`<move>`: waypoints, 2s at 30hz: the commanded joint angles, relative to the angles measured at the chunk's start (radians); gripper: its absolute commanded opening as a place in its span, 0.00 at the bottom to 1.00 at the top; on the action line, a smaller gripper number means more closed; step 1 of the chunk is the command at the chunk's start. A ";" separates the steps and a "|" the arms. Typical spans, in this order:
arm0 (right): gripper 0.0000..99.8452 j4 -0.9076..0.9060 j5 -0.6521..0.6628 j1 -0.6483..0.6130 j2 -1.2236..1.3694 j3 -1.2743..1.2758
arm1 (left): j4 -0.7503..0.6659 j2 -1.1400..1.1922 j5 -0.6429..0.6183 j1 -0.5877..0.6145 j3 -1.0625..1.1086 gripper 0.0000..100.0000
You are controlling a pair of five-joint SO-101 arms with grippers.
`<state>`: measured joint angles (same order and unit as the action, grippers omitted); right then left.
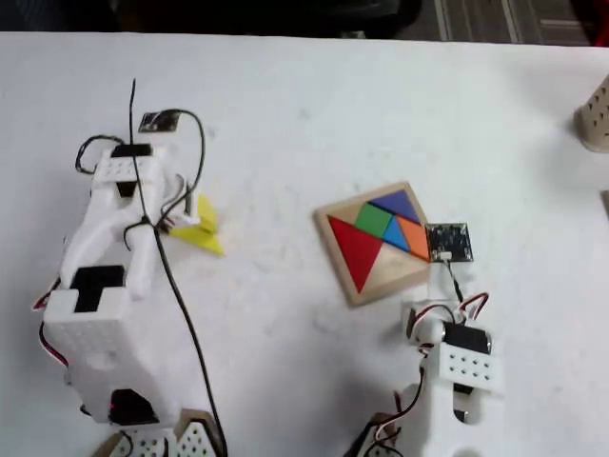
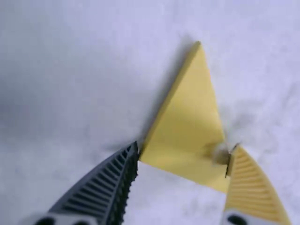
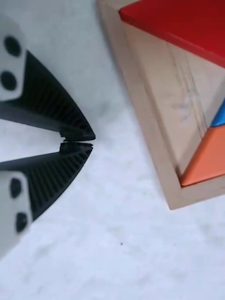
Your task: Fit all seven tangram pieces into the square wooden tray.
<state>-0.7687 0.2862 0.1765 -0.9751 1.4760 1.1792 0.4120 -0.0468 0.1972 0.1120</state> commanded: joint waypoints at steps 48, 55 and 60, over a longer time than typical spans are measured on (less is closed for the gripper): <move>0.02 0.018 0.011 -0.002 -0.024 -0.003 | 0.020 -0.096 -0.141 0.039 -0.043 0.40; 0.02 0.018 0.011 -0.002 -0.024 -0.003 | 0.000 0.004 -0.143 0.035 -0.049 0.41; 0.02 0.018 0.011 -0.002 -0.024 -0.003 | 0.064 0.093 -0.143 0.022 -0.129 0.41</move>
<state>-0.7687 0.2862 0.1765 -0.9751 1.4760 1.1976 0.4733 -0.1941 0.2248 0.0752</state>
